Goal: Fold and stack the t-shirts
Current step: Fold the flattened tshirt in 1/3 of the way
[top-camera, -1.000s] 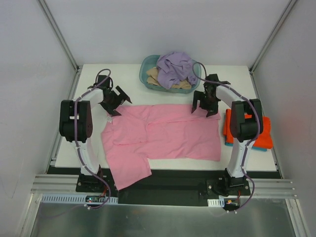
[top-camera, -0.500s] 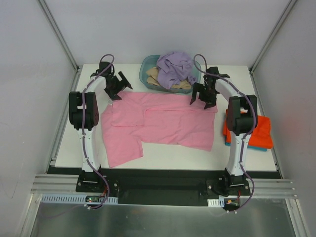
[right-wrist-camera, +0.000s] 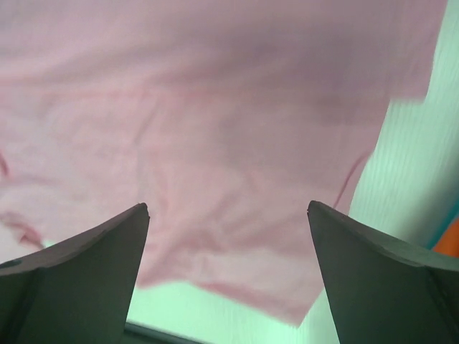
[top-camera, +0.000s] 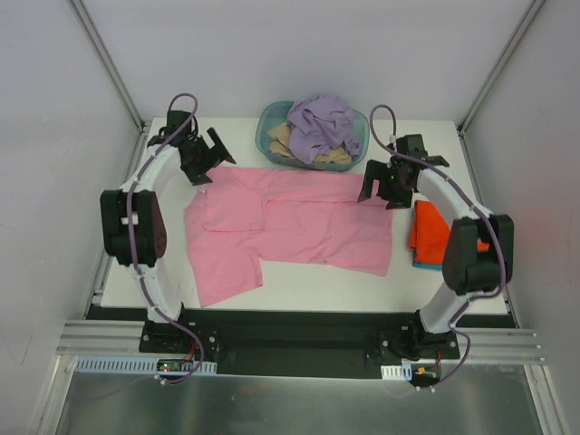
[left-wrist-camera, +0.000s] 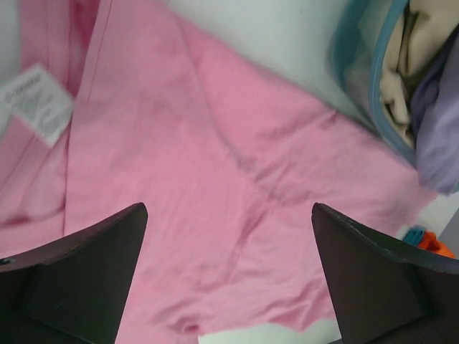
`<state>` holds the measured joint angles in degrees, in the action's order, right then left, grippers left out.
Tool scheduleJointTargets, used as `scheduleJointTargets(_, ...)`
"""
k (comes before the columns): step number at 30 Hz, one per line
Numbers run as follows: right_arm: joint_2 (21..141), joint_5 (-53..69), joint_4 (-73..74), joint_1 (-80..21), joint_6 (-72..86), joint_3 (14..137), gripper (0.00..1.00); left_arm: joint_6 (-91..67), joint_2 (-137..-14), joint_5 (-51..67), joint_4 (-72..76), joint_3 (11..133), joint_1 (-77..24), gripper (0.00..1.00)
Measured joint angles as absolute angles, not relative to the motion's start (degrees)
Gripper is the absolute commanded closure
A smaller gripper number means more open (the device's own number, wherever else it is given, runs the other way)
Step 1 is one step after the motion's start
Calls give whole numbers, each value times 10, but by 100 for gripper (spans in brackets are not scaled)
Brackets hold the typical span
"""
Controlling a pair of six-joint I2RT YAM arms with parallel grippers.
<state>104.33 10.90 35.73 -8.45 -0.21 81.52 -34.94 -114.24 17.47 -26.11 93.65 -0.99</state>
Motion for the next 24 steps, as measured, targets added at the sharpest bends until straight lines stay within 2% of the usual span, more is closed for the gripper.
scheduleJointTargets(3,923,126,344,-99,23,701,3,-355,-1023,171,-258,819,-13,1)
scheduleJointTargets(6,857,142,336,-136,46,621,3,-370,-927,159,-257,707,-33,1)
scheduleJointTargets(9,834,161,329,-164,68,548,3,-389,-874,160,-260,602,-79,1)
scheduleJointTargets(13,837,168,327,-164,83,493,3,-414,-865,158,-261,495,-116,1)
scheduleJointTargets(24,847,166,318,-96,97,454,3,-455,-855,136,-251,449,-91,1)
